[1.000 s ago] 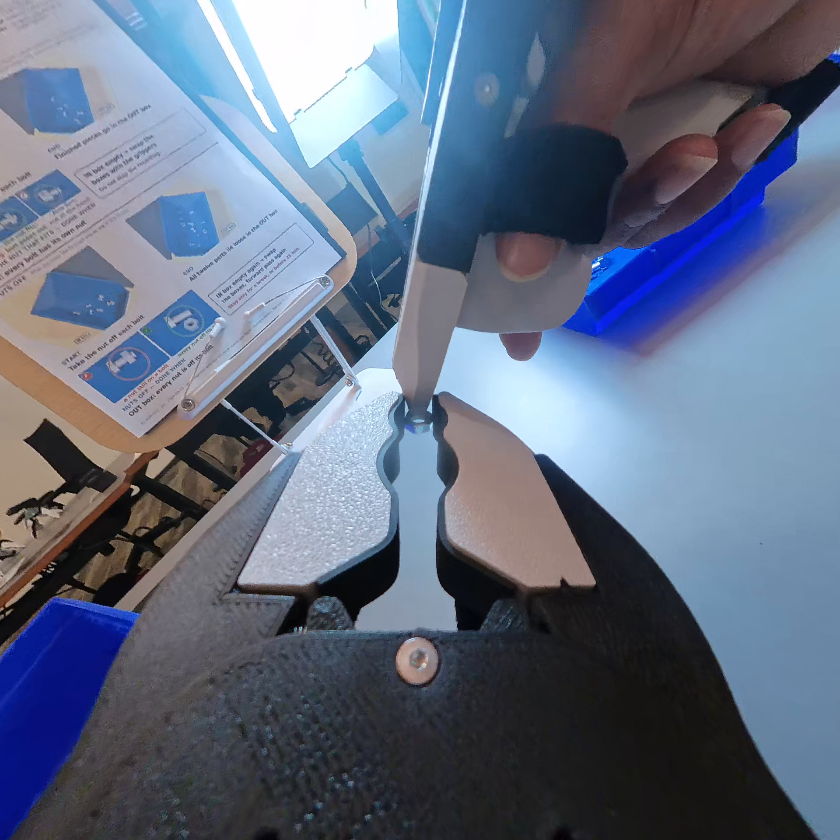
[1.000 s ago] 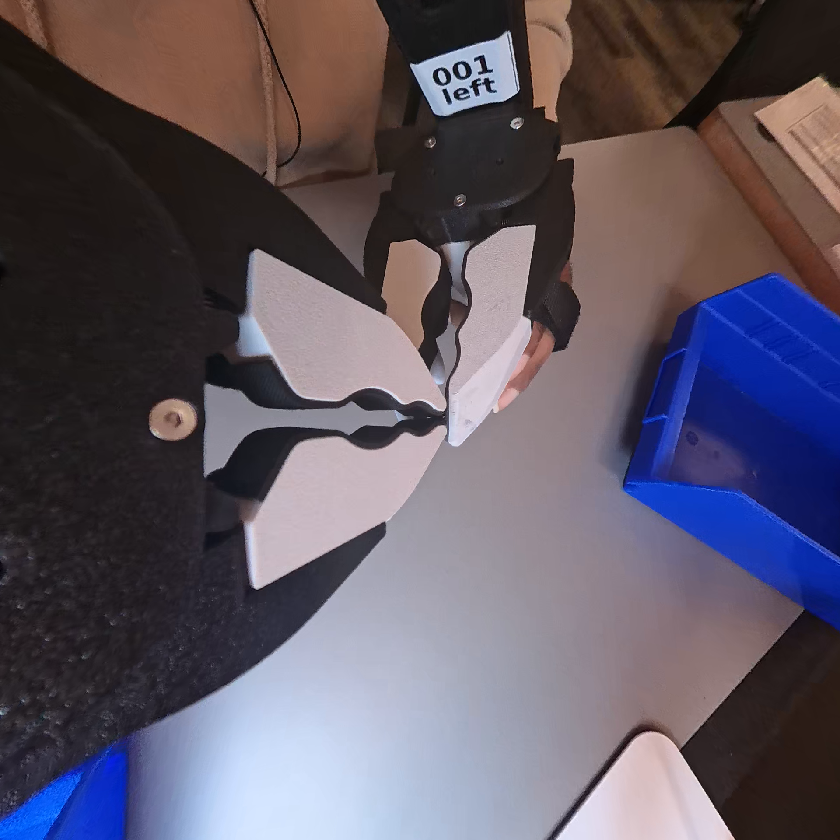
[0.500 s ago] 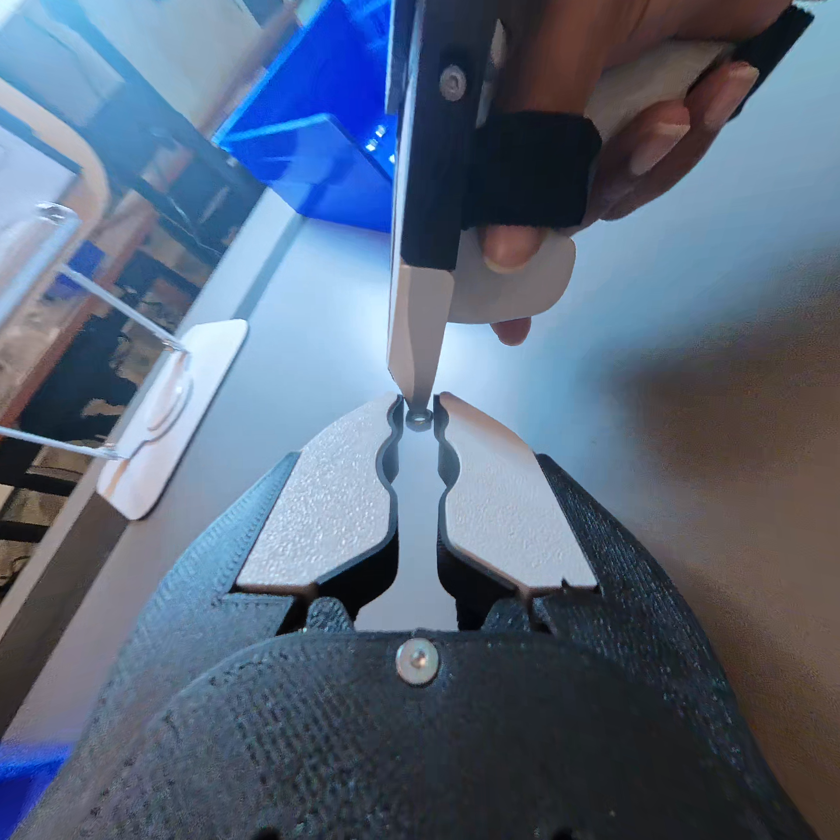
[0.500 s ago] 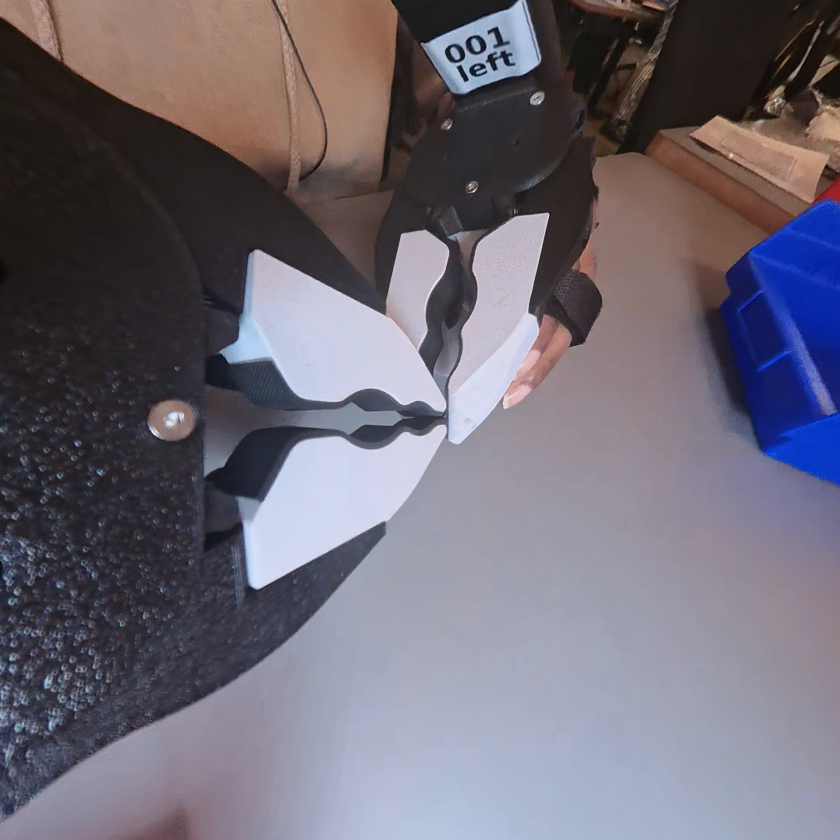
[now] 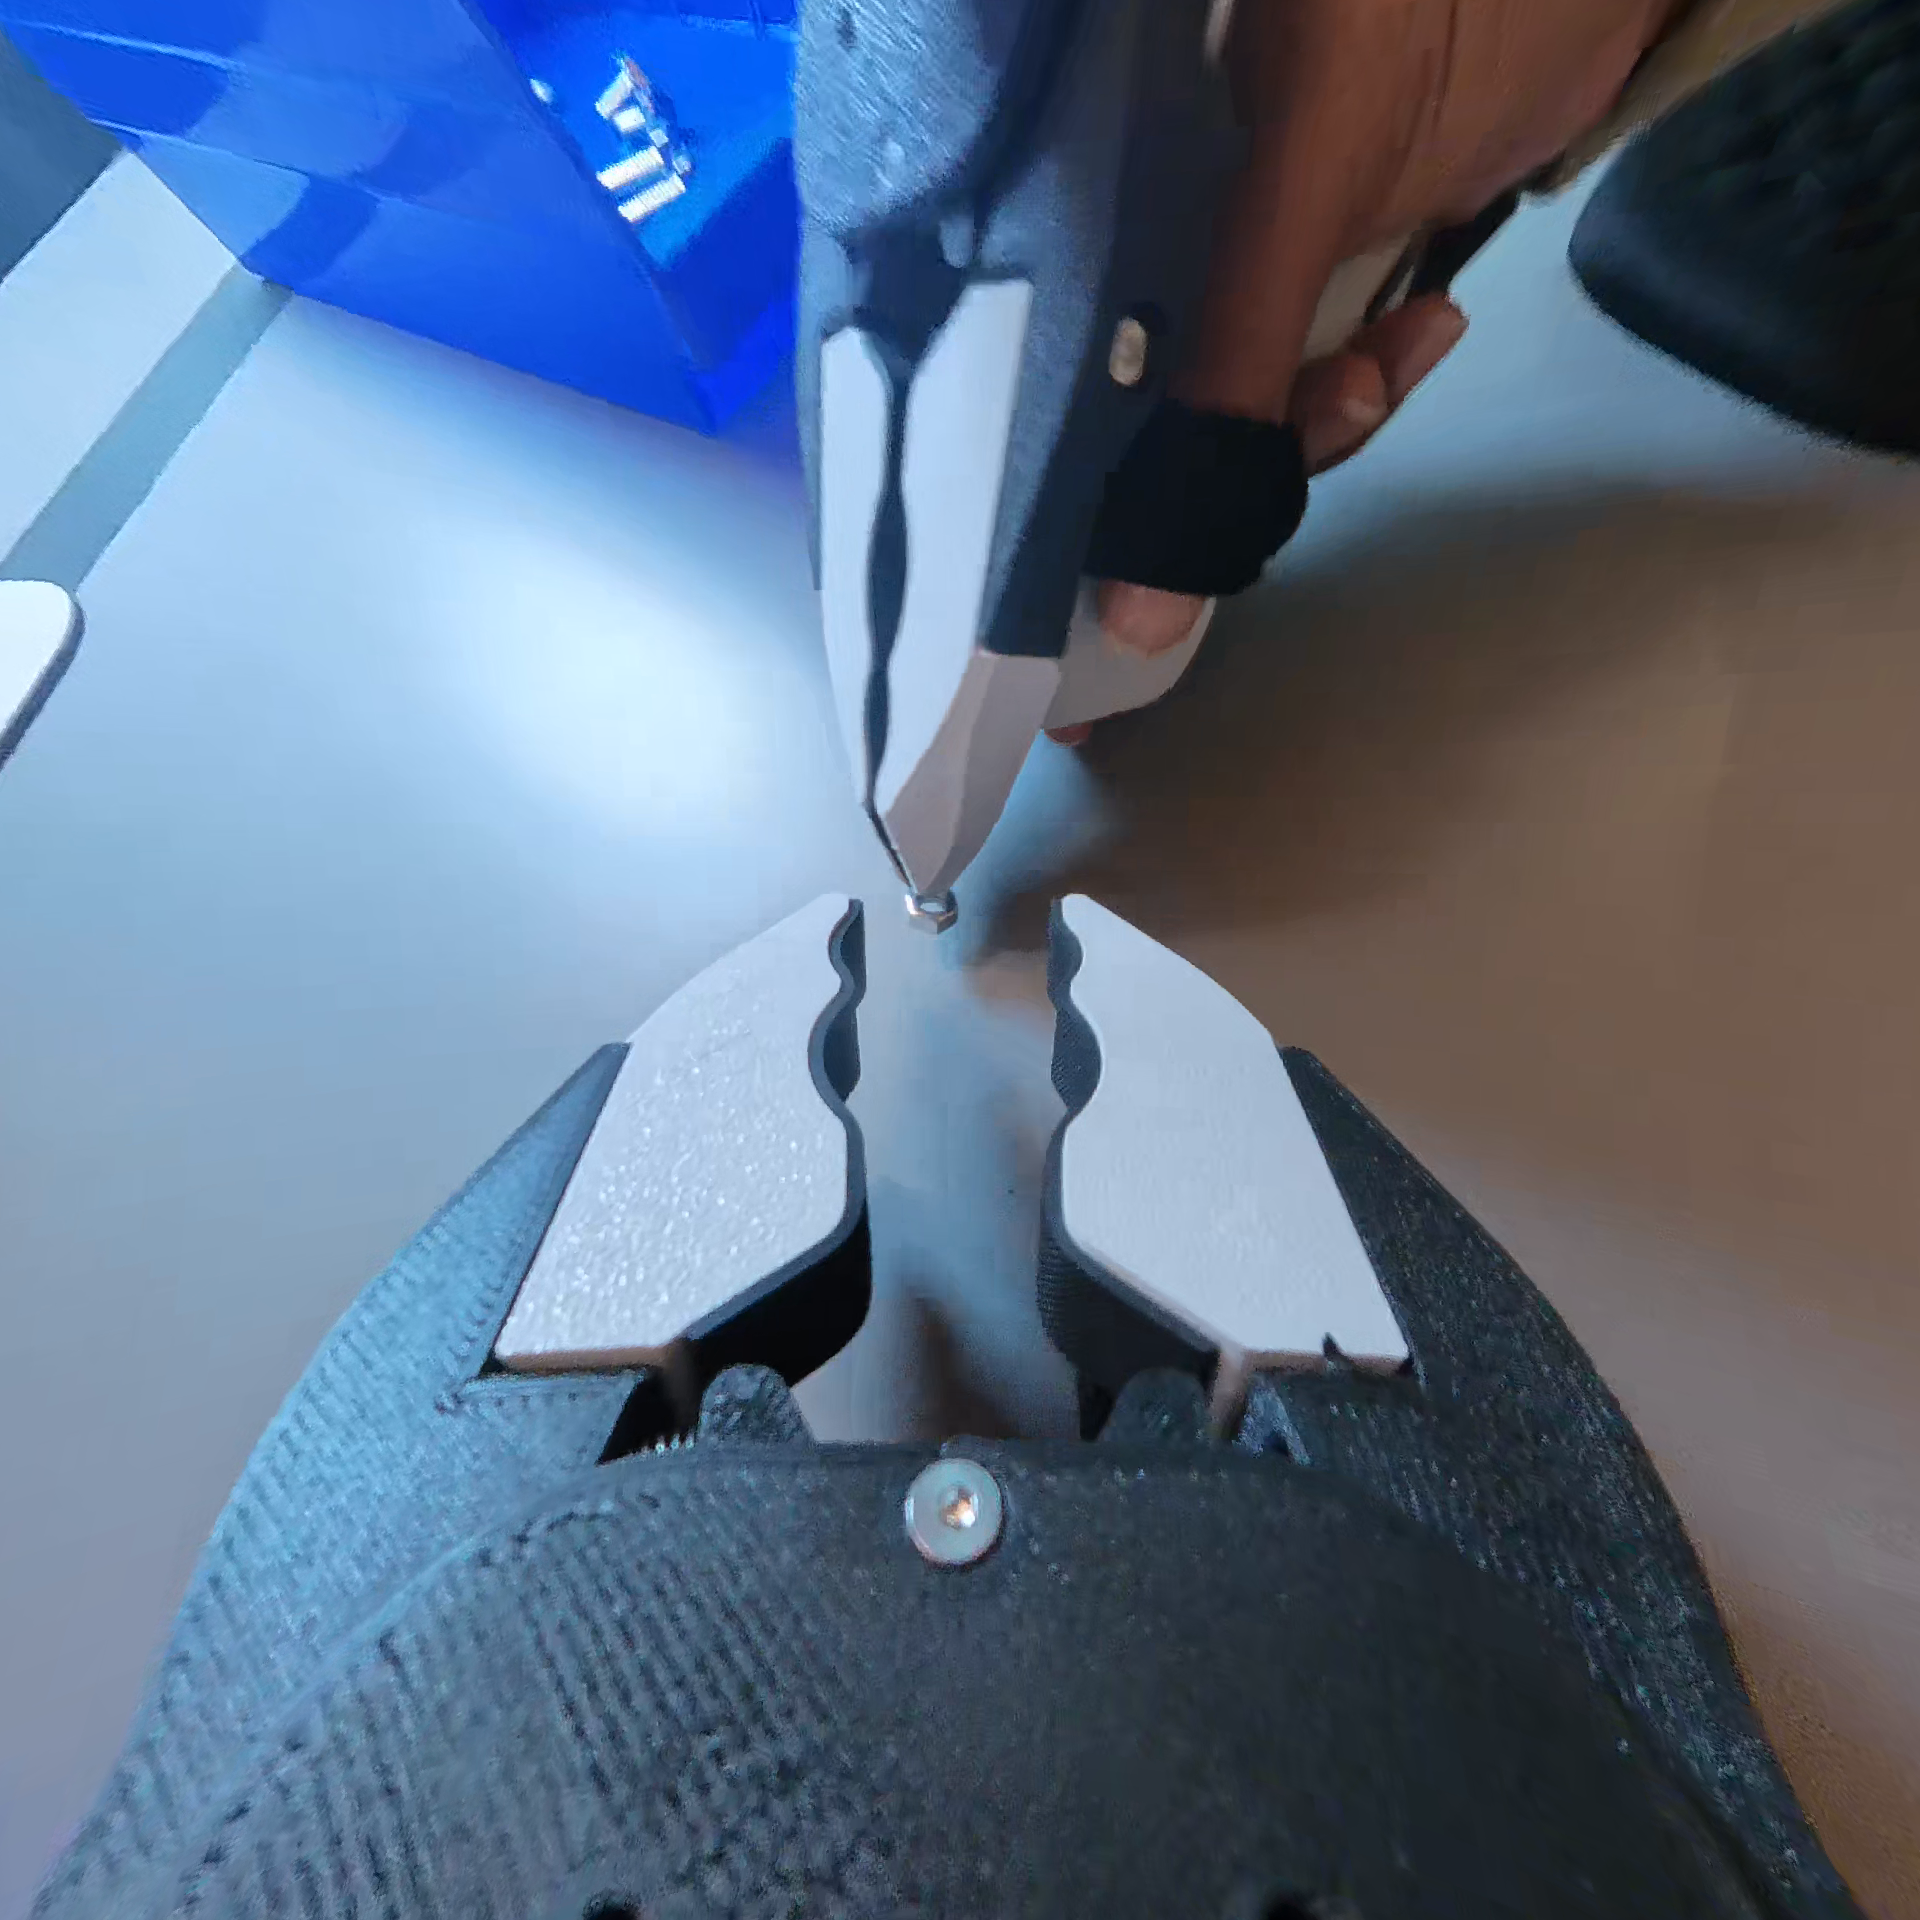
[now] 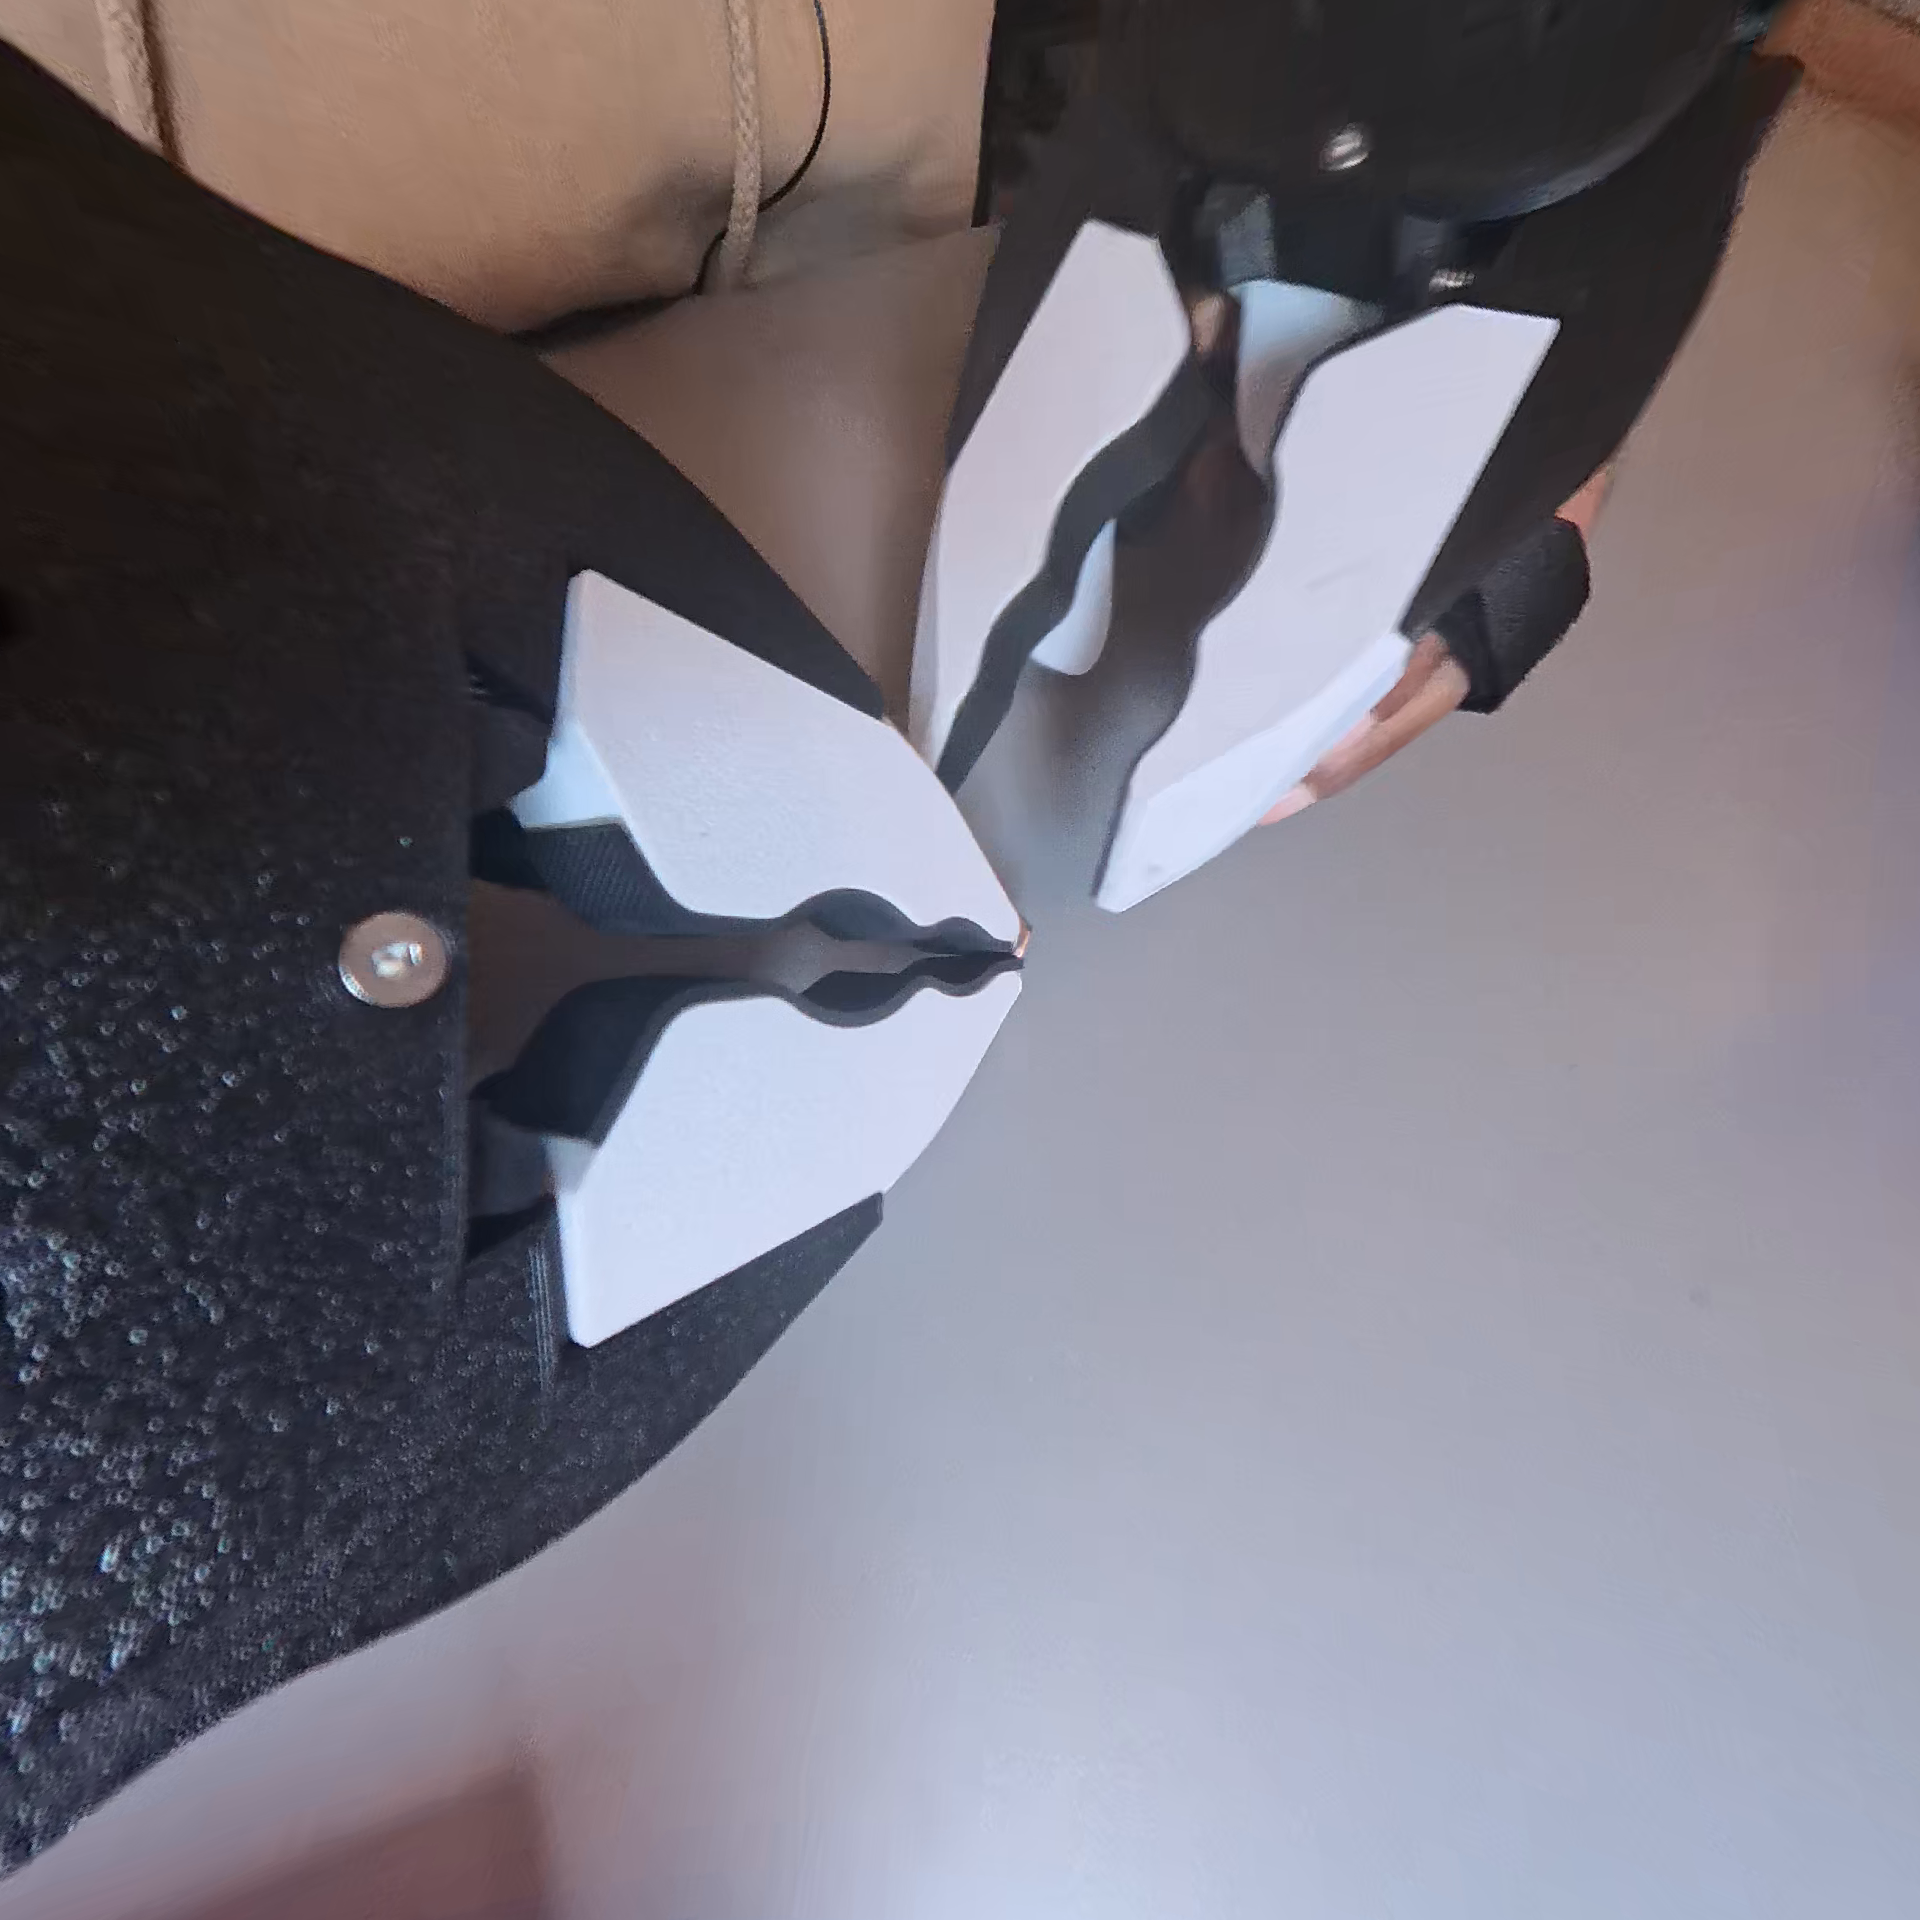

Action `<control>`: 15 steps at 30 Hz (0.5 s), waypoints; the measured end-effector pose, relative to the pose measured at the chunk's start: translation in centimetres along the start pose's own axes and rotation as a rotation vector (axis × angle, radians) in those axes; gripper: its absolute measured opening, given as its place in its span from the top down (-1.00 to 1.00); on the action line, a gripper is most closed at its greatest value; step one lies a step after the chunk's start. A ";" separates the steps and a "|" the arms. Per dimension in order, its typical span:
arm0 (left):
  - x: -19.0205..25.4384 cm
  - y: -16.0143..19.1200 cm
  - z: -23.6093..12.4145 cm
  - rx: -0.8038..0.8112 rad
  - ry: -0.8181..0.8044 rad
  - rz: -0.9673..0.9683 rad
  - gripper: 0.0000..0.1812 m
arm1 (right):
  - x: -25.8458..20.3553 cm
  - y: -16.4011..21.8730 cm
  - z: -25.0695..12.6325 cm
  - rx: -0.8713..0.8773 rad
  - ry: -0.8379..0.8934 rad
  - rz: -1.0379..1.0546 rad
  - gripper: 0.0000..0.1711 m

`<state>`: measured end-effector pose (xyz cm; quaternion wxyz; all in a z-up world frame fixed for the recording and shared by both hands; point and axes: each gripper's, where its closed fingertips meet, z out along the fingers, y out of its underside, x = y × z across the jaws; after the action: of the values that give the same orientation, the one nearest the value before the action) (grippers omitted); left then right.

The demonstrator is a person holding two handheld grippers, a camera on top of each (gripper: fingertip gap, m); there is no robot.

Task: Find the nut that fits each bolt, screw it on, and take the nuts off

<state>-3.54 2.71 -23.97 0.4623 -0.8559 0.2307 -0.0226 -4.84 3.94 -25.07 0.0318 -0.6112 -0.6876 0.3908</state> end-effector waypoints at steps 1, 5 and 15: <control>-0.3 -0.5 -0.4 0.033 0.005 -0.024 0.63 | -0.1 -0.1 -0.2 0.011 -0.001 -0.014 1.00; -1.9 -2.0 -1.9 0.140 -0.014 -0.088 0.66 | -0.6 -1.3 -2.5 0.083 0.000 -0.072 1.00; -2.5 -2.6 -2.5 0.175 -0.056 -0.067 0.71 | 9.0 -5.8 -16.6 0.029 0.361 -0.140 1.00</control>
<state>-5.46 3.07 -20.01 0.5404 -0.8198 0.1861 -0.0340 -3.15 20.32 -14.18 0.1906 -0.6216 -0.7058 0.2815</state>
